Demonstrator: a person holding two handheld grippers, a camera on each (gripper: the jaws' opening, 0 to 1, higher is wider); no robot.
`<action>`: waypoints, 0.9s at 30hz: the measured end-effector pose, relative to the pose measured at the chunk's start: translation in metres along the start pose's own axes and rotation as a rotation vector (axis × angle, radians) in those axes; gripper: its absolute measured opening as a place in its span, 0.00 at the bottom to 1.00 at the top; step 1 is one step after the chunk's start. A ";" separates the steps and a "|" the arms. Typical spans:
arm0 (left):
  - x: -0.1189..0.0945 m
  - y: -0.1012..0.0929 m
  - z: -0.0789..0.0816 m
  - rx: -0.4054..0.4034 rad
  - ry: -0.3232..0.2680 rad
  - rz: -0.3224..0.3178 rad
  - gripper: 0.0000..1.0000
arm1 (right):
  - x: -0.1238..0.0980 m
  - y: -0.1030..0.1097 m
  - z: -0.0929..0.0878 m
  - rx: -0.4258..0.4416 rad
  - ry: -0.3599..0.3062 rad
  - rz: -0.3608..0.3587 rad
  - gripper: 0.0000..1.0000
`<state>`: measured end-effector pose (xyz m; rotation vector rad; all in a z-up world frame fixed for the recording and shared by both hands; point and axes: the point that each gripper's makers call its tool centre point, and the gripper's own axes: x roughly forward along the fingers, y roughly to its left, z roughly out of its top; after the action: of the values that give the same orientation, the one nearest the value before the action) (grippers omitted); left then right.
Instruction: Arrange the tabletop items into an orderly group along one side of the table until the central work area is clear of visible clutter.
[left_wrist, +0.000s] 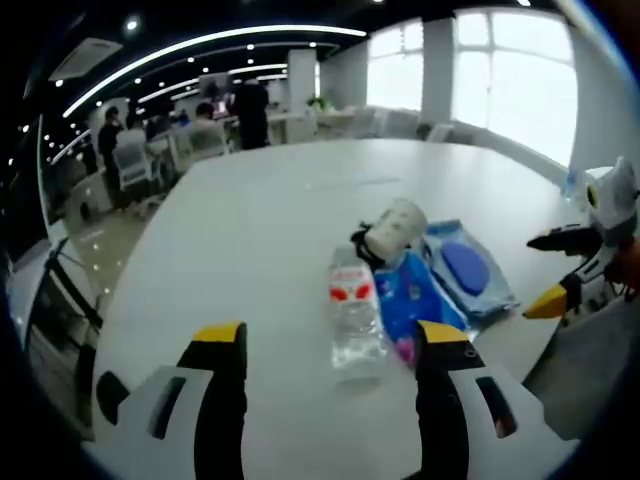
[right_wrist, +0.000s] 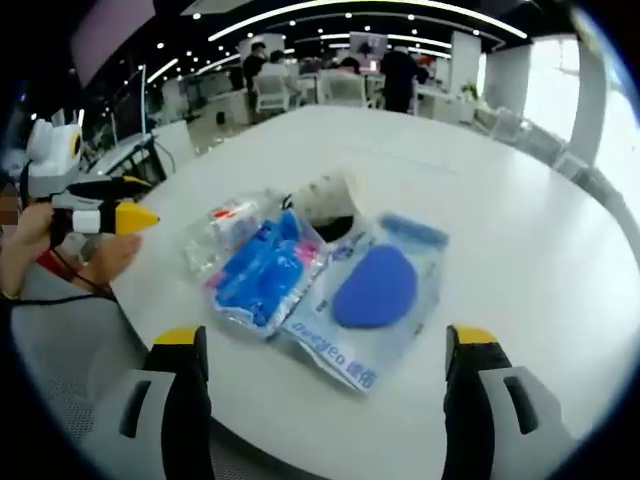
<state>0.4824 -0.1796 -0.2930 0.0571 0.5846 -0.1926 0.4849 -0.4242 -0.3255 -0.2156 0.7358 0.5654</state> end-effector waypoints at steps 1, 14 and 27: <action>0.000 0.000 0.000 0.000 0.000 0.000 0.64 | 0.000 0.001 -0.001 0.007 0.006 0.007 0.98; 0.000 0.000 -0.002 -0.001 0.006 0.002 0.64 | -0.001 0.000 0.001 0.019 -0.009 0.006 0.98; -0.002 0.002 -0.003 -0.022 0.006 0.012 0.62 | -0.002 0.002 0.004 0.022 -0.025 0.019 0.97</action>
<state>0.4795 -0.1767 -0.2939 0.0401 0.5919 -0.1745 0.4845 -0.4216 -0.3211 -0.1809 0.7201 0.5770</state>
